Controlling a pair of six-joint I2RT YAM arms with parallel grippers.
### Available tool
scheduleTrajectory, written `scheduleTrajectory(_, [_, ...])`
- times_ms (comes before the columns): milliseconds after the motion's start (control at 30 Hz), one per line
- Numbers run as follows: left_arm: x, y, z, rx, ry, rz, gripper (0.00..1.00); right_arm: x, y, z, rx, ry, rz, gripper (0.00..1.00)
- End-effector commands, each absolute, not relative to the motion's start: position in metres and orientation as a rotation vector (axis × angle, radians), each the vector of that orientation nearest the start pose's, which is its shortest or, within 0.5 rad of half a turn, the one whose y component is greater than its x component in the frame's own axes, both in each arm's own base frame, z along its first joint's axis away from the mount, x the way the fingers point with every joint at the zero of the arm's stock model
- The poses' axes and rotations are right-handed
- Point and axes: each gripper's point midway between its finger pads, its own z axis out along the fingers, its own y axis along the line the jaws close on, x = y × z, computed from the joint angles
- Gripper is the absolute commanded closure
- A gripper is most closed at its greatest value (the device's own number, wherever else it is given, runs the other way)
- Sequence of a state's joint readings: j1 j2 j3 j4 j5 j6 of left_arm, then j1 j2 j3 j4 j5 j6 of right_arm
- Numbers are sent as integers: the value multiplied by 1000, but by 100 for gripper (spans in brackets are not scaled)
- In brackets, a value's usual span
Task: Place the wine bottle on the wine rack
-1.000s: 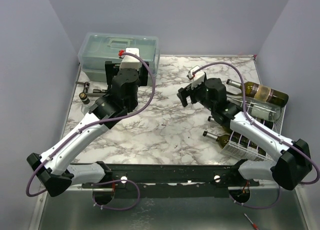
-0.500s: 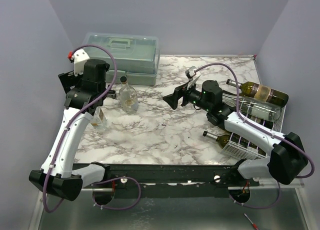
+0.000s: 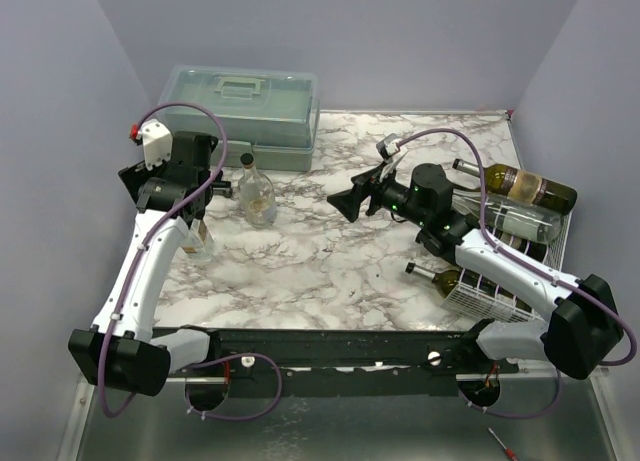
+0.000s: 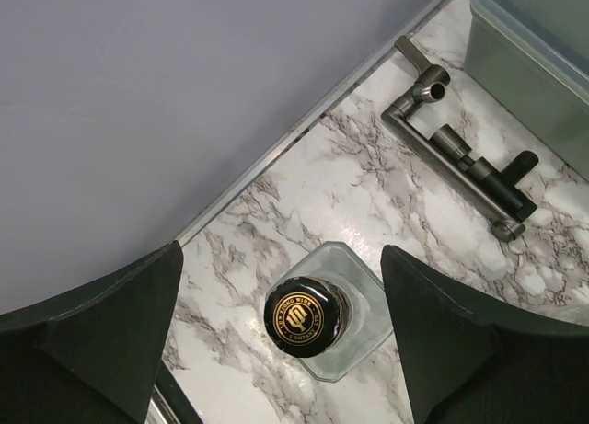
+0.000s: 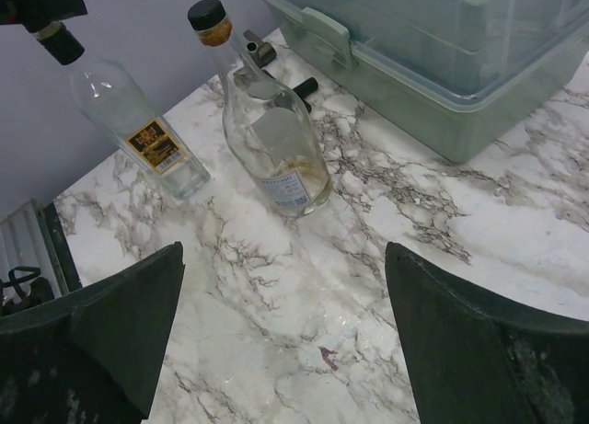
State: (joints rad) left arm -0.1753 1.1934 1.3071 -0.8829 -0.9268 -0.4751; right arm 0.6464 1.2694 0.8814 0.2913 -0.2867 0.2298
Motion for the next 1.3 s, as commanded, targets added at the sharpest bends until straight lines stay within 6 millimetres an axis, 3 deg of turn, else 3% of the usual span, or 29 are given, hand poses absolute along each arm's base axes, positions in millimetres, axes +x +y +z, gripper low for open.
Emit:
scheduleTrajectory(0, [295,79,269,-761,1947,671,14,297,308,263,-592,1648,944,8])
scheduleTrajectory(267, [292,78,254,-753,1978,684,40,297,308,259,-589,1665,943,8])
scheduleTrajectory(300, [291,79,255,-752,1975,681,48,297,309,257,-590,1669,947,8])
scheduleTrajectory(367, [289,79,258,-751,1968,672,62,297,312,254,-593,1678,959,8])
scheduleTrajectory(533, [286,74,271,-711,1971,613,74,294,321,243,-622,1692,959,10])
scheduleTrajectory(700, [286,58,285,-642,1990,467,92,287,336,237,-681,1695,951,9])
scheduleTrajectory(800, [289,44,293,-593,2004,356,100,282,346,234,-708,1691,930,4])
scheduleTrajectory(833, [290,41,296,-584,2004,332,100,279,351,234,-718,1685,925,0])
scheduleTrajectory(1100, [295,14,307,-515,2035,146,100,270,373,222,-756,1698,899,0])
scheduleTrajectory(1267, [303,-18,303,-524,2073,-66,100,259,394,217,-788,1668,876,0])
